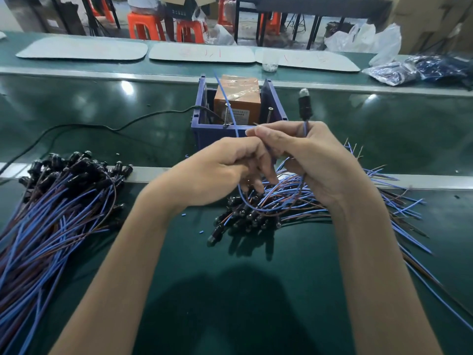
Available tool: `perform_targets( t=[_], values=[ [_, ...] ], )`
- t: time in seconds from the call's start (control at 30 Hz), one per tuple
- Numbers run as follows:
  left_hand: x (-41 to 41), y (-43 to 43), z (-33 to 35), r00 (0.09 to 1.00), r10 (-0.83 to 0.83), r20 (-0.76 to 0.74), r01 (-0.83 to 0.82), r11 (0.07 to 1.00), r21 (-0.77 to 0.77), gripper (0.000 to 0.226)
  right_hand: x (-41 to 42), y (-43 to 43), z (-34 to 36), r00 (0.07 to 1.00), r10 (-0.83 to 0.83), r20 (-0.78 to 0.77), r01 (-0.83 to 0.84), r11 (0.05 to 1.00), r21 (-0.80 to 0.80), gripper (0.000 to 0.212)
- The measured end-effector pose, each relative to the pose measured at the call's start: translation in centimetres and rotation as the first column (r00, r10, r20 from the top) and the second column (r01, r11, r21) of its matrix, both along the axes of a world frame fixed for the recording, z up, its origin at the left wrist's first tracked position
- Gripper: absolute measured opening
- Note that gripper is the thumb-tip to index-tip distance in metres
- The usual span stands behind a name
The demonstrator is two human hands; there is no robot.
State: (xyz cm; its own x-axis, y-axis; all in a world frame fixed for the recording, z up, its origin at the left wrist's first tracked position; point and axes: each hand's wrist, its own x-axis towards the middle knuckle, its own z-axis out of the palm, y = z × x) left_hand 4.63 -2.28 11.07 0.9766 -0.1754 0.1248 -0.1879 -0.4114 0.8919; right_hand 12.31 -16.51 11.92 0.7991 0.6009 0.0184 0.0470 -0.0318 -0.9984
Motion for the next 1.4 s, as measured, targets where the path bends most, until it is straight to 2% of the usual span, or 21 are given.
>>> perform_targets(
  t=[0.1,0.27,0.37,0.5,0.67,0.77,0.83,0.93,1.03,1.13,1.27,1.4],
  values=[
    [0.3,0.0,-0.4,0.996,0.071,0.051,-0.066,0.994,-0.085,0.043,0.1,-0.1,0.0,0.998,0.000,-0.057,0.004,0.998,0.062,0.012],
    [0.9,-0.5,-0.5,0.933,0.304,0.193,-0.263,0.941,-0.214,0.038,0.5,-0.6,-0.2,0.999,-0.049,-0.012,0.049,0.999,0.007,0.016],
    [1.0,-1.2,-0.4,0.891,0.371,0.260,-0.285,0.906,-0.314,0.032,0.3,-0.5,-0.2,0.998,0.023,-0.055,-0.021,0.999,0.043,0.019],
    [1.1,-2.4,-0.7,0.904,0.377,0.202,-0.262,0.862,-0.434,0.028,-0.5,0.1,-0.3,0.986,0.127,-0.108,-0.112,0.984,0.135,0.013],
    [1.0,-2.6,-0.5,0.917,0.363,0.163,-0.248,0.843,-0.477,0.024,-0.3,0.7,-0.7,0.989,0.100,-0.112,-0.084,0.987,0.136,0.008],
    [1.1,-1.9,-0.6,0.816,0.515,0.263,-0.424,0.842,-0.335,0.043,0.0,0.7,-0.6,0.995,-0.013,-0.101,0.027,0.989,0.147,0.007],
    [1.3,-1.4,-1.1,0.724,0.614,0.316,-0.580,0.789,-0.203,0.060,0.2,0.6,-0.6,0.994,-0.079,-0.079,0.089,0.988,0.128,0.009],
    [1.6,-0.8,-1.8,0.662,0.698,0.273,-0.721,0.692,-0.020,0.077,0.7,0.3,-0.7,0.989,-0.141,-0.047,0.146,0.984,0.102,0.011],
    [1.5,0.0,-2.0,0.668,0.711,0.220,-0.743,0.655,0.142,0.069,1.1,0.1,-0.9,0.987,-0.161,-0.023,0.162,0.983,0.091,0.012],
    [1.2,0.2,-1.5,0.650,0.730,0.212,-0.759,0.639,0.126,0.066,1.4,-0.2,-1.0,0.982,-0.191,-0.007,0.191,0.978,0.079,0.013],
    [1.0,0.2,-1.3,0.620,0.745,0.243,-0.783,0.607,0.135,0.076,1.6,-0.6,-0.9,0.974,-0.227,0.000,0.227,0.972,0.066,0.014],
    [1.2,0.8,-1.6,0.661,0.720,0.212,-0.731,0.554,0.398,0.082,1.6,-0.6,-1.0,0.972,-0.236,-0.002,0.235,0.970,0.057,0.014]
  ],
)
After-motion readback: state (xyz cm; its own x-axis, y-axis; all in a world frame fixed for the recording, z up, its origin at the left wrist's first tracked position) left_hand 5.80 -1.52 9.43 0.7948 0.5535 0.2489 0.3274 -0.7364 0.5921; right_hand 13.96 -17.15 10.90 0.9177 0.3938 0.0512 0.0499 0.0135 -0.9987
